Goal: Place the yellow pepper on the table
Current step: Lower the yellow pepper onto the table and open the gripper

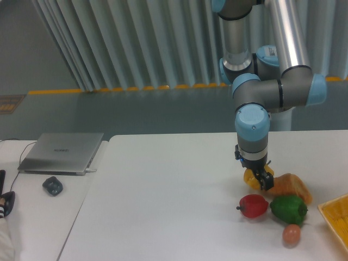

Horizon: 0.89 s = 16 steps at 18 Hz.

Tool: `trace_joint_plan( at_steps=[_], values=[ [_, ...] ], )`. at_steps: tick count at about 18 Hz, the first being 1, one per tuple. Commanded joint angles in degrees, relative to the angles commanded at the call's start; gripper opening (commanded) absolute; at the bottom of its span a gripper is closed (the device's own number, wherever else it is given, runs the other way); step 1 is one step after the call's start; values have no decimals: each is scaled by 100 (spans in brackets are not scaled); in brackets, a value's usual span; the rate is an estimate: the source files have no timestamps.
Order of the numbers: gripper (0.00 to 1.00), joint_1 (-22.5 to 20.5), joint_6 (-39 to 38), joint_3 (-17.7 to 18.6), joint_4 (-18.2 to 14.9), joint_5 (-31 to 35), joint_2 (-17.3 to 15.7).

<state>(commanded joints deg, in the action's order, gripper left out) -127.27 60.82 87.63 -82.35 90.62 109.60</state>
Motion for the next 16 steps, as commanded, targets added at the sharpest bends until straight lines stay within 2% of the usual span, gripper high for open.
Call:
trace_joint_plan(
  at_steps=[4,9,11,13,16],
  values=[
    [100,-35,-26,-141,-88,-26,-114],
    [100,-62,-26,-237,35,-35,-115],
    [100,-70,26,-299,419,-35,-106],
    [100,-79,61,-290,536,-18,-71],
    [100,-140,79,-290,878,0,-53]
  ],
)
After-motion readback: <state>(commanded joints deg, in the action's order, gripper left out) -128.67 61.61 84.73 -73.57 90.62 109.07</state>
